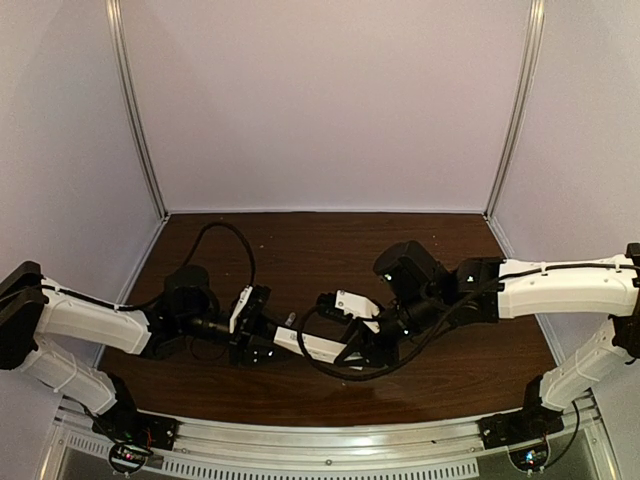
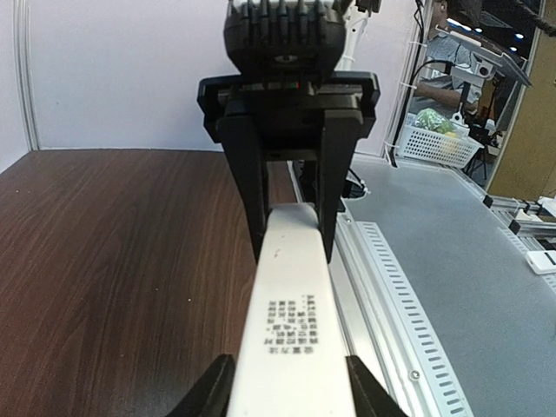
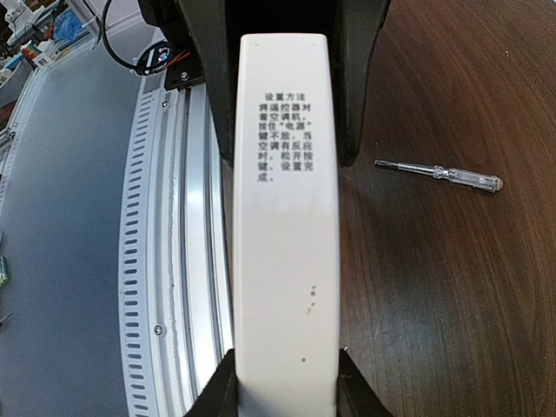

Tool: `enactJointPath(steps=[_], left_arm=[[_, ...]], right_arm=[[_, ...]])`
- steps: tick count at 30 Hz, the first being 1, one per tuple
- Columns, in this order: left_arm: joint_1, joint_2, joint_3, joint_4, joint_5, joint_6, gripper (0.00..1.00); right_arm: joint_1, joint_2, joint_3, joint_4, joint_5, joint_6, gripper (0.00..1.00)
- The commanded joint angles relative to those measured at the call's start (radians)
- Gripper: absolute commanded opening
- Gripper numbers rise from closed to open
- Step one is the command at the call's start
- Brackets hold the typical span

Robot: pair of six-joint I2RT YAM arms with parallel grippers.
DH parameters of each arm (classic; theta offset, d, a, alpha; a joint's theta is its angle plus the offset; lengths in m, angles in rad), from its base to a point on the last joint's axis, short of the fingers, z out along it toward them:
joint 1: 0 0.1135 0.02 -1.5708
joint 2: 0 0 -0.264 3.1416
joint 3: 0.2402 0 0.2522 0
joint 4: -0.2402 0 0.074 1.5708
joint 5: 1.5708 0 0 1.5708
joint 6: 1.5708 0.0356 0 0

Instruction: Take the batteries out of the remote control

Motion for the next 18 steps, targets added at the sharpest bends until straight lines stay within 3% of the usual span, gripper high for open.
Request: enactJointPath(steps=[1,8,15,18], left_arm=[[-0.004,0.004,0.02,0.003,-0.003,0.013,0.41],[-0.004,0.0,0.02,0.009,-0.001,0.007,0.25],[-0.004,-0.012,0.011,0.024,-0.001,-0.005,0.01],[-0.004,-0.017,0.008,0.027,-0.007,-0.007,0.0]], right_arm=[[0.009,-0.001,0.033,0.011,0.024,0.006,0.0],[0.011,0.003,0.034,0.016,0.027,0.008,0.0],[0.014,0.001,0.024,0.026,0.041,0.012,0.0],[0.014,-0.004,0.01,0.042,0.07,0.028,0.04]])
